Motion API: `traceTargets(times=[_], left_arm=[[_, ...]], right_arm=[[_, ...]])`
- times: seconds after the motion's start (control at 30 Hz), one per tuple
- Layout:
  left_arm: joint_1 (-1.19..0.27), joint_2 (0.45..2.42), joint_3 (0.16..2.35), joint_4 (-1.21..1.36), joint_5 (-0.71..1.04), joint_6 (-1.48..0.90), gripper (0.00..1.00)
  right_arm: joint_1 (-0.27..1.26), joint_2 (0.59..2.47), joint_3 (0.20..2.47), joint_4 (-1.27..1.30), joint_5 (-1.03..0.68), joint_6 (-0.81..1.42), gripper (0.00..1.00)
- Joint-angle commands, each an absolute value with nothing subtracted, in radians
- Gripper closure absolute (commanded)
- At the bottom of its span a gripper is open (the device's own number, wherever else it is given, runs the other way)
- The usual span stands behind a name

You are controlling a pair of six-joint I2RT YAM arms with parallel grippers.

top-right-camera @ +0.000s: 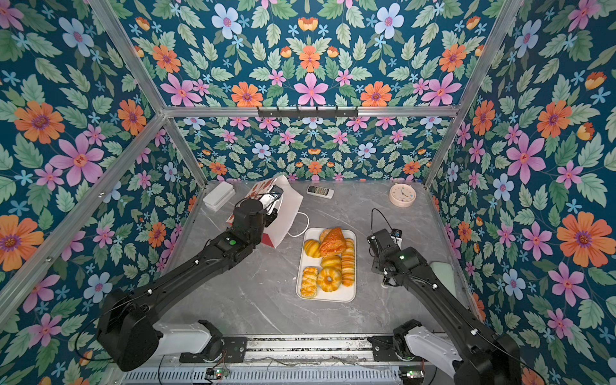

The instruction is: Take the fake bread out of the paper bag

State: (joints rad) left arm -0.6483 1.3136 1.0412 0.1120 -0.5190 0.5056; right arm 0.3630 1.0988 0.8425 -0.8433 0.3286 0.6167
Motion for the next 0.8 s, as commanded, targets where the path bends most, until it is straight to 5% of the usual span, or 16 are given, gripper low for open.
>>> traceTargets(times=[0.0,0.27,0.5,0.77], left_arm=[[-0.649,1.29,1.086,-0.028,-0.466,0.37,1.0],[-0.649,1.244,1.154,-0.139,-0.374,0.151,1.0],[-0.649,1.23,1.166,-0.161,-0.318,0.05,1.0],[-0.649,1.223,1.158,-0.173,-0.205,-0.095,1.0]], right_arm=[[0.298,1.188,0.837,-0.652,0.307,0.535,0.65],[0.262,1.483,0.977,-0.647,0.362,0.491,0.67],[0.262,1.485,0.981,-0.555,0.315,0.441,0.69],[0.261,1.584,0.991,-0.636,0.37,0.438,0.61]])
